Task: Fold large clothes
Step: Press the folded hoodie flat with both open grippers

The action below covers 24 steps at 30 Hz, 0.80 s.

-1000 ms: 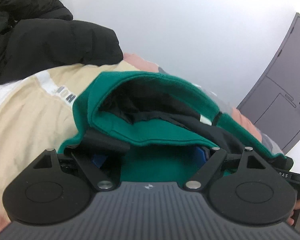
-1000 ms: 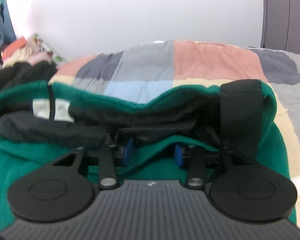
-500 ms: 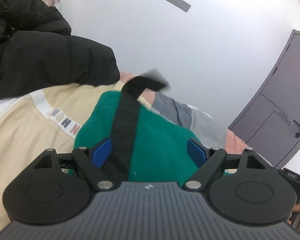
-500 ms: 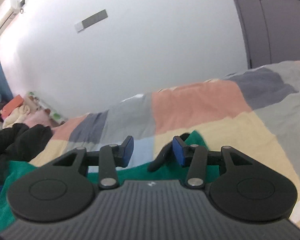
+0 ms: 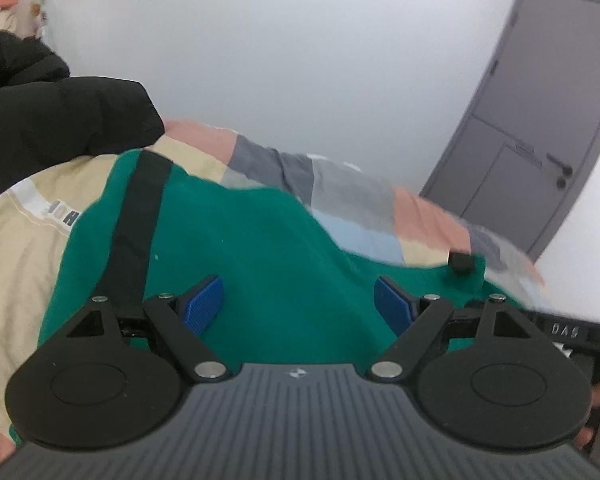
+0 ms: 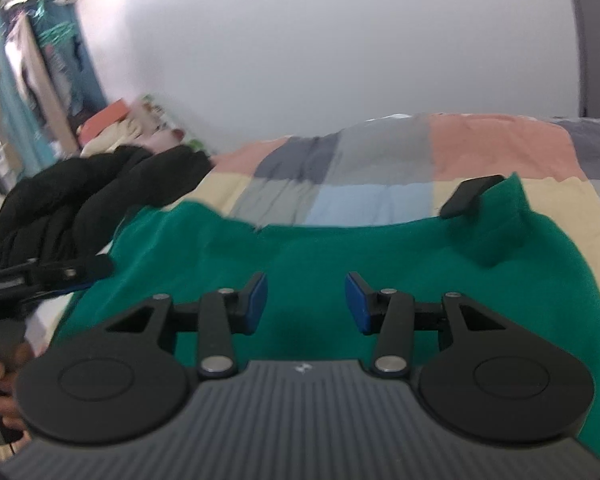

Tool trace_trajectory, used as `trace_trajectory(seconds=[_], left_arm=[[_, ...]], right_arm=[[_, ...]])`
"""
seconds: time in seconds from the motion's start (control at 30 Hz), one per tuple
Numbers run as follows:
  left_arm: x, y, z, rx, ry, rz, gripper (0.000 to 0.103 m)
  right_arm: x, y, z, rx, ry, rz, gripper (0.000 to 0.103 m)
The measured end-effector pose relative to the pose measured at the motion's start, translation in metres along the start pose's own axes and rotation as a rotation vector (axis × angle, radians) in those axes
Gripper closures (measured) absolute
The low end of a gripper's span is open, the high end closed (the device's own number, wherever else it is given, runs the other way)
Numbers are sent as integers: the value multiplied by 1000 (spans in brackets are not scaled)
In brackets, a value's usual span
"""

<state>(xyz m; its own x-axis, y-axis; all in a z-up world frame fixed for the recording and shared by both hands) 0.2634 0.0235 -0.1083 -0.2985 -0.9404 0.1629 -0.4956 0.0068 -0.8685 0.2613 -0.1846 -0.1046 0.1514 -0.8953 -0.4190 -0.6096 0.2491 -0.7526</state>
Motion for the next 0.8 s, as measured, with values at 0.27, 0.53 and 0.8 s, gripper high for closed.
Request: trace_trajectory(seconds=[0.27, 0.53, 0.8], left_arm=[[12, 21, 8, -87, -70, 121, 17], [12, 28, 13, -108, -87, 112, 17], [25, 19, -44, -49, -48, -16, 16]], right_arm=[[-1, 33, 31, -133, 8, -7, 56], [0, 42, 35, -150, 7, 1, 56], [6, 37, 21, -128, -26, 133, 56]])
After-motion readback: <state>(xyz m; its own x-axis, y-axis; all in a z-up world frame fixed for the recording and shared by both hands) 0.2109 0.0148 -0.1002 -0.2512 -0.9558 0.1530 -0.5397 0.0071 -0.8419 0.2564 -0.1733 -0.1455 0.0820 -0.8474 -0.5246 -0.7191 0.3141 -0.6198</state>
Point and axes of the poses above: each gripper's, at about its wrist camera, not at the fingertips, and z roughly the way its jaws point, x to its right, y to its underside, the point moved 8 cm from there along z, roughly the way its jaws point, and after that the axes turned 11 degrees about z, right-handed, at the moved point
